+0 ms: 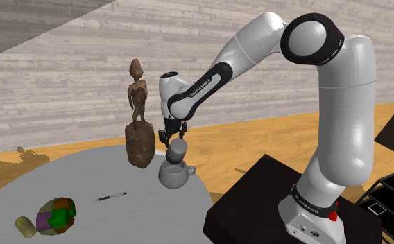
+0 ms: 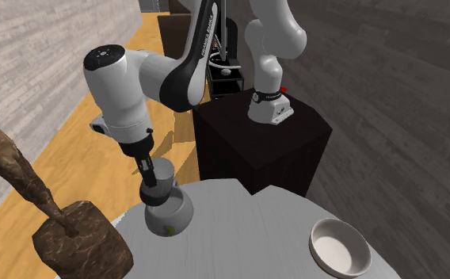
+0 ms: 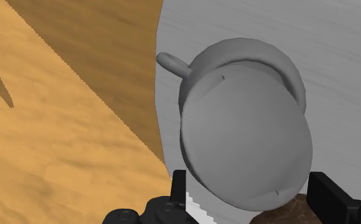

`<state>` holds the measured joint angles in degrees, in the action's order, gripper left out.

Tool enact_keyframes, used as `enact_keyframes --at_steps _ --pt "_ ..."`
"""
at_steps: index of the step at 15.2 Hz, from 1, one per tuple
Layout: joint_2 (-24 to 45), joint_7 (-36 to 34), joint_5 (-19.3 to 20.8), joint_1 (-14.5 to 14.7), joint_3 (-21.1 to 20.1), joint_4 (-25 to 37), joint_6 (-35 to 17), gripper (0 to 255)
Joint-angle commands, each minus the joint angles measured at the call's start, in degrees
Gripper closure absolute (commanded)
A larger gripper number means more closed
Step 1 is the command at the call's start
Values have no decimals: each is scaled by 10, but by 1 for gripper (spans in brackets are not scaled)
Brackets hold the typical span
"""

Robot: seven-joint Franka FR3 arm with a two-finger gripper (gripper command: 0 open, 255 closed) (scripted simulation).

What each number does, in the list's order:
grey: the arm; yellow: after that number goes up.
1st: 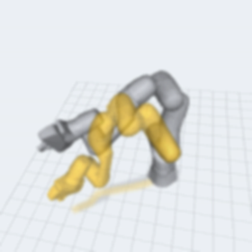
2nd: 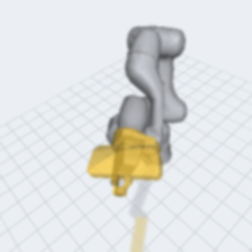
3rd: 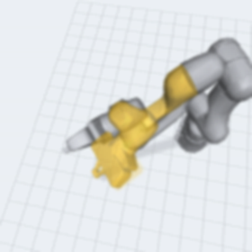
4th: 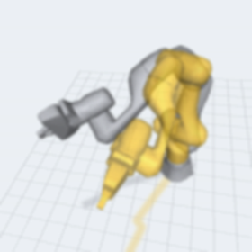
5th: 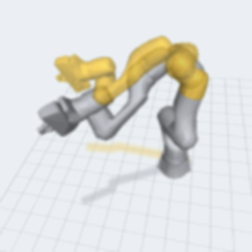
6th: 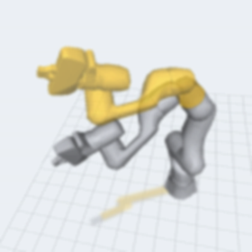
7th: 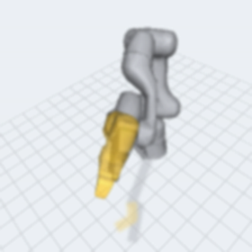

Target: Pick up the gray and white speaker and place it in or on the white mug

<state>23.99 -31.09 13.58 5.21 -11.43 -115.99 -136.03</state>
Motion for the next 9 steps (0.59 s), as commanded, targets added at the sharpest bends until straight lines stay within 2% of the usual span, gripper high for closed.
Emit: enact_keyframes --at_steps 1,8,9 --pt "7 -1 3 0 2 -4 -7 255" --pt "7 -1 3 -1 2 -4 -7 255" --pt "6 0 3 -2 2 -6 -8 0"
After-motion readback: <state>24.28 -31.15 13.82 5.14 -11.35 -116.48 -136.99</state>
